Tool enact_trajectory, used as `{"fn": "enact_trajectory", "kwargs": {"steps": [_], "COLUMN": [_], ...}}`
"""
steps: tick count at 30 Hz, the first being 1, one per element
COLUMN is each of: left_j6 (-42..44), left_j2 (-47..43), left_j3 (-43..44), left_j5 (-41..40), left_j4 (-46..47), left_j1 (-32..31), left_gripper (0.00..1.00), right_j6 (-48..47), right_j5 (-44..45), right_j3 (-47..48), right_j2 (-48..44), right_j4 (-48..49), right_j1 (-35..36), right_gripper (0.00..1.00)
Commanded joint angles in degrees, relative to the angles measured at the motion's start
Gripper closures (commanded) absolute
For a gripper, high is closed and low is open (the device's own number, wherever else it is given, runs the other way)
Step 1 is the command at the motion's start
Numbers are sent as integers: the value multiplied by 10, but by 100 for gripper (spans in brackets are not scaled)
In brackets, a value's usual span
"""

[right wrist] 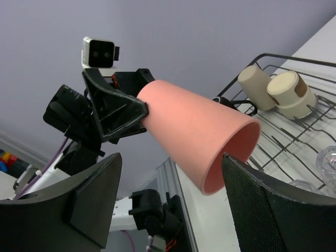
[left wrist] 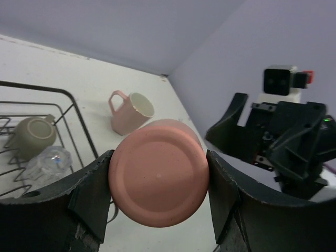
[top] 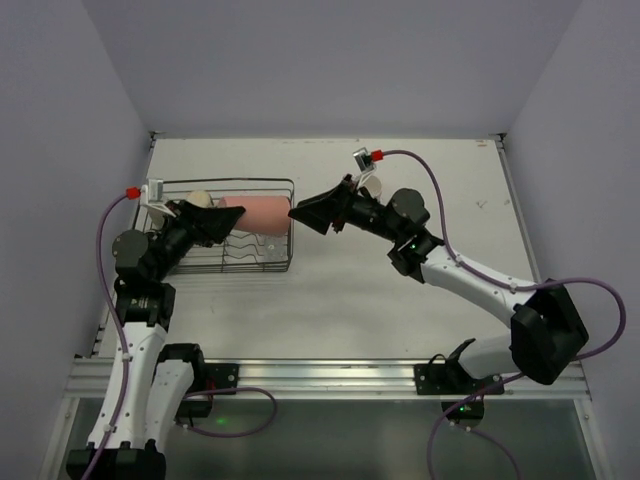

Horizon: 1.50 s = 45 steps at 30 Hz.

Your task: Unload the cups from the dish rack

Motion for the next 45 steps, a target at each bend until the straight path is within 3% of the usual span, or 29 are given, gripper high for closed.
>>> {"fn": "enact_trajectory", "kwargs": {"steps": [1,8,11,14,15,16,18,19,20,21,22,24,25,27,28,33,40,45], "left_j6": [-86,-93,-82,-70,-63,-45,-21,25,62,101,175,232,261,277,289,324,340,341], "left_j2": [-6,19,35,47,48,48,43,42,37,36,34,25,18,-9,-18,-59,-37,-45], "left_j3": [-20,-44,-49,-52,-50,-46,-28,-2,21,44,87,118,123,111,92,10,13,10], "left_j5": [80,88,92,106,111,116,126,128,112,94,72,-19,-48,-98,-103,-92,-105,-121], "left_j4": [154,222,223,222,206,197,170,117,68,14,-96,-174,-212,-223,-223,-187,-213,-224], "left_j1": [1,-33,-47,-52,-52,-52,-52,-52,-53,-53,-56,-74,-83,-100,-105,-147,-184,-211], "left_gripper": [82,82,81,74,69,51,31,14,7,2,0,0,0,0,0,0,0,0], "right_j6": [45,55,58,78,85,92,106,97,85,65,11,-65,-148,-221,-279,-363,-416,-410], "right_j5": [-16,-10,-14,-23,-26,-28,-35,-32,-16,-13,-9,44,75,183,210,319,393,329], "right_j3": [23,27,25,29,31,32,33,32,31,38,47,86,108,168,187,302,366,402], "right_j2": [36,57,56,64,66,71,72,67,50,39,28,-10,-19,-32,-33,-8,102,181], "right_j4": [67,80,108,145,168,178,187,174,153,124,32,-94,-235,-405,-453,-682,-761,-779], "right_j1": [0,16,26,32,33,34,35,34,31,29,28,21,20,9,-1,-148,-249,-298], "right_gripper": [21,22,33,54,65,77,100,100,100,100,100,100,100,100,100,100,100,100]}}
